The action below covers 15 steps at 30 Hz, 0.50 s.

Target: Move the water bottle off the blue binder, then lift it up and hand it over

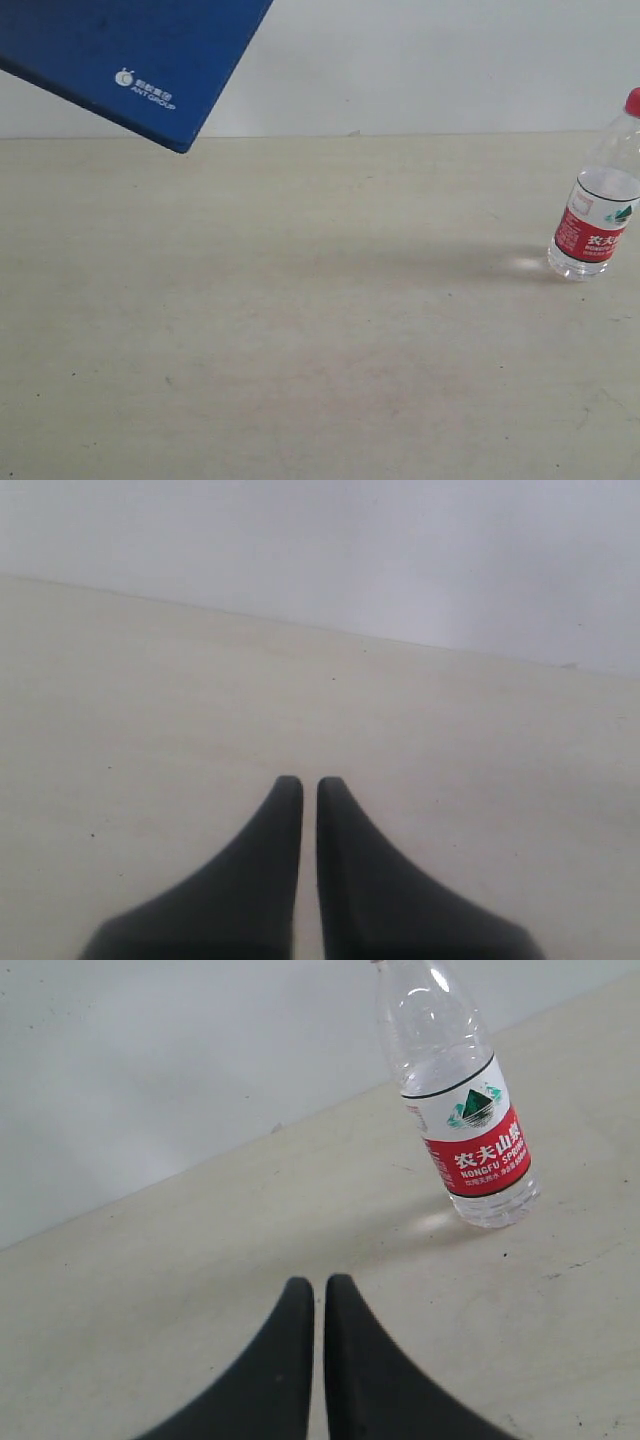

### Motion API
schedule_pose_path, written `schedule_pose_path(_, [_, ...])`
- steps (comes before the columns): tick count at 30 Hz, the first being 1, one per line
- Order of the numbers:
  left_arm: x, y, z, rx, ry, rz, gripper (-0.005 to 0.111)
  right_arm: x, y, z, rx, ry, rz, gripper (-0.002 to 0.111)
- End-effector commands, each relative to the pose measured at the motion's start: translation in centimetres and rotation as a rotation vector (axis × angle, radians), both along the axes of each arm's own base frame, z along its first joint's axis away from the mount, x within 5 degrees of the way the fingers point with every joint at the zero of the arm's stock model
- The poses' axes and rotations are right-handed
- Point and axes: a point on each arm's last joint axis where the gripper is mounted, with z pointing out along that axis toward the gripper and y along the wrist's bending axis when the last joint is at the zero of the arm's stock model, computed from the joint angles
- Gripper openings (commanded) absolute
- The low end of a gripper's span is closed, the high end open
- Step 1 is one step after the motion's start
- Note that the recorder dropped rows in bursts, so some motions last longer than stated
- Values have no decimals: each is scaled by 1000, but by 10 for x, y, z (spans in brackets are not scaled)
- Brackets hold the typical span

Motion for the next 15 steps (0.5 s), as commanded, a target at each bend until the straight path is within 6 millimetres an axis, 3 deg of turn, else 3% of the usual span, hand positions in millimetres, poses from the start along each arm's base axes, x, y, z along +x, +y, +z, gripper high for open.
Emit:
schedule_pose_path(1, [0,0,-1,1,-3,3,5,0,0,1,-8,-13,5,0])
schedule_pose_path(10, [0,0,-1,1,-3,3,5,0,1,2,-8,-16,10,0])
schedule_pose_path(15, [0,0,-1,1,-3,3,5,-2,-10,1,-35,-13,-176,0])
